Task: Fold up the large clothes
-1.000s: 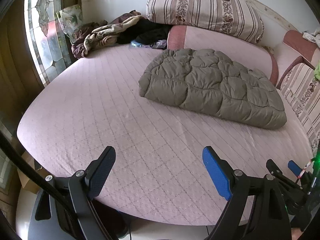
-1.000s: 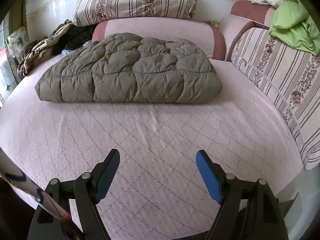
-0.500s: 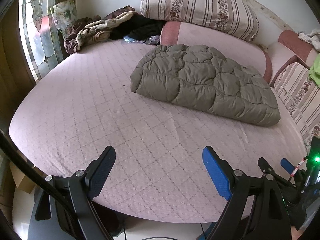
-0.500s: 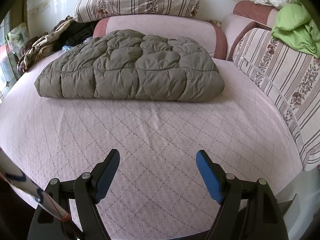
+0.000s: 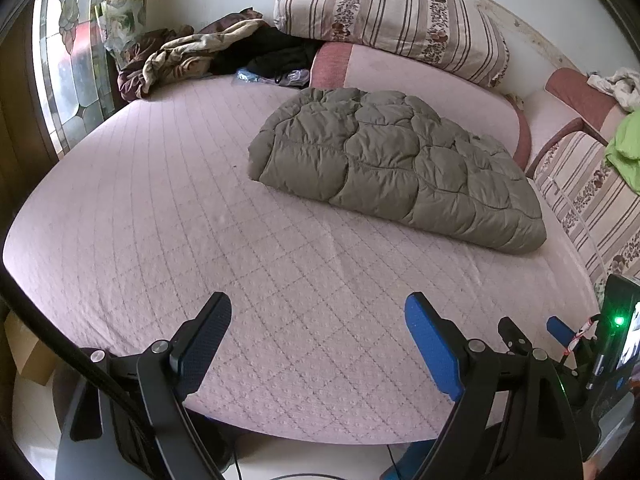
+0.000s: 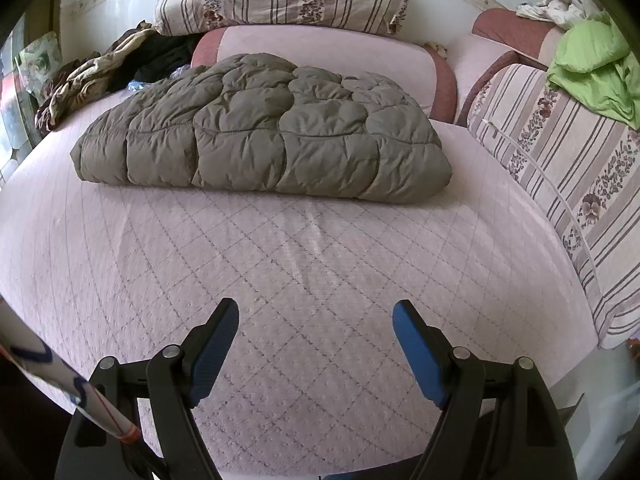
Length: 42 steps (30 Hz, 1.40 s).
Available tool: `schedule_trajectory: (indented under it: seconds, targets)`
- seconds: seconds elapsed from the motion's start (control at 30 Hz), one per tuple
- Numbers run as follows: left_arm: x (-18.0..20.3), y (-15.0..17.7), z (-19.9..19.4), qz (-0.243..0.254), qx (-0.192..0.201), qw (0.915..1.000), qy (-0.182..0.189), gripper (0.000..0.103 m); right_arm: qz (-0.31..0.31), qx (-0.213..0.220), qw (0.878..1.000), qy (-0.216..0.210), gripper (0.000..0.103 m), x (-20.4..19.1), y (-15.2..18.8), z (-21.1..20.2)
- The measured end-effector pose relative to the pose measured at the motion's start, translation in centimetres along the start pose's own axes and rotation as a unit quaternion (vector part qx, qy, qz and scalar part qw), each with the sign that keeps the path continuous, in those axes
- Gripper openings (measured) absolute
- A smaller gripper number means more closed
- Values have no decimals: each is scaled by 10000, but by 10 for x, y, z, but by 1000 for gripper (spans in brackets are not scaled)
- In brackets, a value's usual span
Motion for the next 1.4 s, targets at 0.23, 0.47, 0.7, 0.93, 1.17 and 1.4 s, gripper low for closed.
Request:
schedule_trajectory:
  seconds: [0.23,0.47,0.7,0.93,1.17,1.4]
  targets:
    - [-1,3,4,8,-81,9999,-64,88,-27,-34,10000,-9,83,-3,1,0]
    - [1,3,3,86,-61,9999,-106,88,-4,-43,10000,-27,84,-3,1,0]
    - [-7,-10,-15,225,547,9957,-718,88,52,-22,10000,-16,84,0,1,-2]
    - [-18,-51,-73,274,1896,9736,-1239,98,135,134,9998,2,84,5,-5,-10]
    - [10,-72,-78,596,1718,9823,-454,98,172,332,9993,-16,84,9,-16,-20]
    - [22,-49,-39,779,808,9932,-320,98,342,290,9989,151,86,31,-13,-14]
Point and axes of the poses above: each gripper's, at about its wrist camera, not at the fingertips, and z roughly the way its jaws point, x to its right, y to its underside, the point moved 8 cm from there along z, roughly the way its jaws point, and after that the axes turned 8 degrees about x, right-handed, at the moved point
